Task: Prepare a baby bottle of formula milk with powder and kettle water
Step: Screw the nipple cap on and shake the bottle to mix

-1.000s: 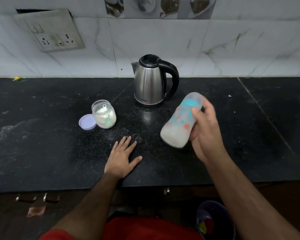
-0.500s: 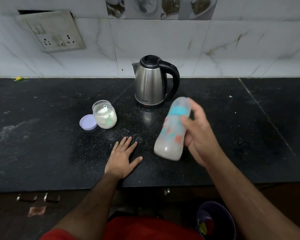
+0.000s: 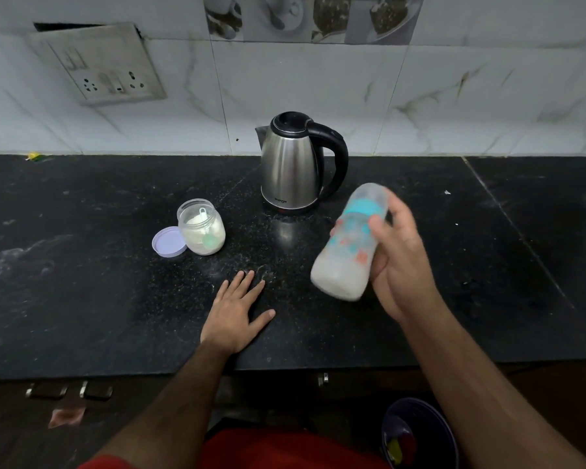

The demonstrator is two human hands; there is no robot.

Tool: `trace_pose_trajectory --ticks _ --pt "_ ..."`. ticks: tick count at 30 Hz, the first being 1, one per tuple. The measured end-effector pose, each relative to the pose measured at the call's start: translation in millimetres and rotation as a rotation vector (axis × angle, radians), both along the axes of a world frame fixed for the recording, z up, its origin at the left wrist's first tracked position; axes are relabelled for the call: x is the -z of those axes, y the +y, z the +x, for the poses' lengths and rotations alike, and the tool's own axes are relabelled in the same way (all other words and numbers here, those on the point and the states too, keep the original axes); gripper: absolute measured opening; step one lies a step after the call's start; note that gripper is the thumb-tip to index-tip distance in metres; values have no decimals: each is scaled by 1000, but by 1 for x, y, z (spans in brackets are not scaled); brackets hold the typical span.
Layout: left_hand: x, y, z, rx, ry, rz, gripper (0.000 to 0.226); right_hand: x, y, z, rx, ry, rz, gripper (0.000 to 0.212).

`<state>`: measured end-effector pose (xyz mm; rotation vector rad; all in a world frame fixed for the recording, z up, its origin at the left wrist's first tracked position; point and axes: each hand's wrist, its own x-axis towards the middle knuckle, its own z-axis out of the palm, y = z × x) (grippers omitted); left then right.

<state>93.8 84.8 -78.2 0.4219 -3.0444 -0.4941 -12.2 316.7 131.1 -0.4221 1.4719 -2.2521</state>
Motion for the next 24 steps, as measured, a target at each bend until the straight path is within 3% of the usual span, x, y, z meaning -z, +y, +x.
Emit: trace_pose_trajectory --ticks 3,8,10,13,18,24 --pt "-1 0 1 -1 -2 7 83 0 0 -2 107 -10 -38 60" --pt "-2 0 -1 1 -27 -13 85 2 3 8 -137 57 104 62" --pt "-2 0 -1 0 -28 -17 84 -2 1 4 -18 27 16 76" --pt "-1 0 0 -1 -22 -12 84 -4 -2 0 131 -13 -59 67" --pt "-2 0 0 4 -22 -14 85 1 3 12 -193 51 131 63" --pt "0 0 0 4 -9 -5 82 -2 -2 3 118 6 0 62"
